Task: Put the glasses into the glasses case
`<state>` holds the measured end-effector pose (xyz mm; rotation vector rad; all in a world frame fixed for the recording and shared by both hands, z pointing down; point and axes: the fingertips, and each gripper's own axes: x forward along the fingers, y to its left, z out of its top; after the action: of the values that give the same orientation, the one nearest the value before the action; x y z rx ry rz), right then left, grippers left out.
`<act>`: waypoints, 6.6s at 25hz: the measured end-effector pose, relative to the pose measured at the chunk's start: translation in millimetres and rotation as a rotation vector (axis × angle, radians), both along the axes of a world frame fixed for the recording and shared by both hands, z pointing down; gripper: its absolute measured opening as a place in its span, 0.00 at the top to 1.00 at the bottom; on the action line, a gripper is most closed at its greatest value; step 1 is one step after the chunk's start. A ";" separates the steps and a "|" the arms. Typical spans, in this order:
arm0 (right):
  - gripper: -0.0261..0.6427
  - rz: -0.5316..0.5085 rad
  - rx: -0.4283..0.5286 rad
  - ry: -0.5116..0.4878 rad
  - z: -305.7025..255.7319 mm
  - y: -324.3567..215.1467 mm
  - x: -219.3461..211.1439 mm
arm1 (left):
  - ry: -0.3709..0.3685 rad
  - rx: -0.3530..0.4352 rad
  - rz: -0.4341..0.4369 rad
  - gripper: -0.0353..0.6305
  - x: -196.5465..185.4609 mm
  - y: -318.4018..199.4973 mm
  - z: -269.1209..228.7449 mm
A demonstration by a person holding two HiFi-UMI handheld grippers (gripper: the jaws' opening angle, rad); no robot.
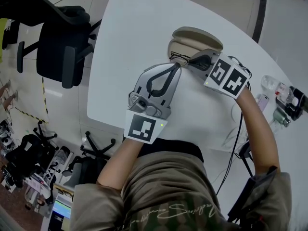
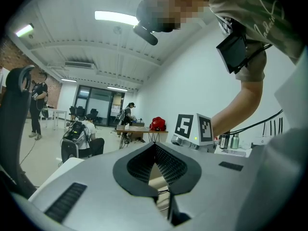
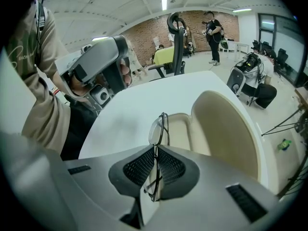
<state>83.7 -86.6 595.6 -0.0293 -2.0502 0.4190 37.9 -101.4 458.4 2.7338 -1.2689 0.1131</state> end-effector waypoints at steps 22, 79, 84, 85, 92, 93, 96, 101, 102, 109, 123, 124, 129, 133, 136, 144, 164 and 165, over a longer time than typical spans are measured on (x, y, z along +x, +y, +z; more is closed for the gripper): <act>0.92 -0.068 0.131 0.107 14.4 -13.1 10.3 | 0.009 -0.015 0.018 0.94 1.0 10.6 2.0; 0.93 -0.016 0.128 0.047 14.1 -33.3 1.9 | 0.013 -0.035 0.015 0.94 -2.9 13.8 11.0; 0.93 -0.023 0.155 0.053 14.8 -34.8 1.7 | 0.010 -0.032 0.016 0.94 -2.5 12.9 10.9; 0.93 -0.023 0.162 0.054 14.5 -35.6 2.1 | 0.011 -0.032 0.016 0.94 -2.2 13.2 10.5; 0.93 -0.018 0.245 0.079 9.2 -46.3 3.6 | 0.015 -0.030 0.017 0.94 -1.3 16.1 9.0; 0.93 -0.027 0.265 0.089 9.2 -47.7 4.7 | 0.014 -0.030 0.018 0.94 -0.8 16.6 8.8; 0.93 -0.043 0.296 0.114 12.0 -49.6 7.7 | 0.013 -0.028 0.018 0.94 -1.0 16.5 8.7; 0.93 -0.026 0.304 0.119 15.0 -53.3 8.1 | 0.014 -0.029 0.013 0.94 -4.8 16.1 8.7; 0.93 -0.025 0.307 0.121 15.3 -54.3 7.9 | 0.017 -0.030 0.010 0.94 -5.5 16.1 8.6; 0.93 -0.021 0.306 0.127 16.9 -55.7 6.2 | 0.024 -0.039 0.010 0.94 -9.1 15.7 7.3; 0.93 0.009 0.296 0.103 15.5 -54.7 7.5 | 0.015 -0.033 0.041 0.94 -3.6 18.0 -1.3; 0.93 0.019 0.296 0.096 13.7 -54.6 6.9 | 0.013 -0.036 0.039 0.94 -5.3 17.7 -2.1; 0.93 0.093 0.280 0.043 5.9 -55.5 5.0 | 0.007 -0.036 0.032 0.94 -10.2 15.9 -6.8; 0.93 0.106 0.307 0.048 3.6 -60.5 6.8 | 0.042 0.012 0.032 0.94 -13.4 28.8 4.0; 0.93 0.152 0.374 0.019 -7.2 -64.7 7.2 | 0.041 -0.008 0.047 0.94 -10.6 29.9 -0.2; 0.94 0.336 0.473 -0.063 -35.2 -73.2 14.8 | 0.041 -0.069 0.078 0.94 -2.6 22.4 -7.9; 0.94 0.728 0.556 -0.233 -86.9 -50.6 35.3 | 0.017 -0.043 0.058 0.94 22.4 -16.6 -32.7; 0.94 0.768 0.566 -0.255 -93.9 -50.2 37.4 | 0.017 -0.038 0.061 0.94 24.4 -17.0 -35.7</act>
<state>121.0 -136.8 501.7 1.1193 -2.3090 0.2826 62.3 -118.4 422.6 2.7357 -1.1672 0.1185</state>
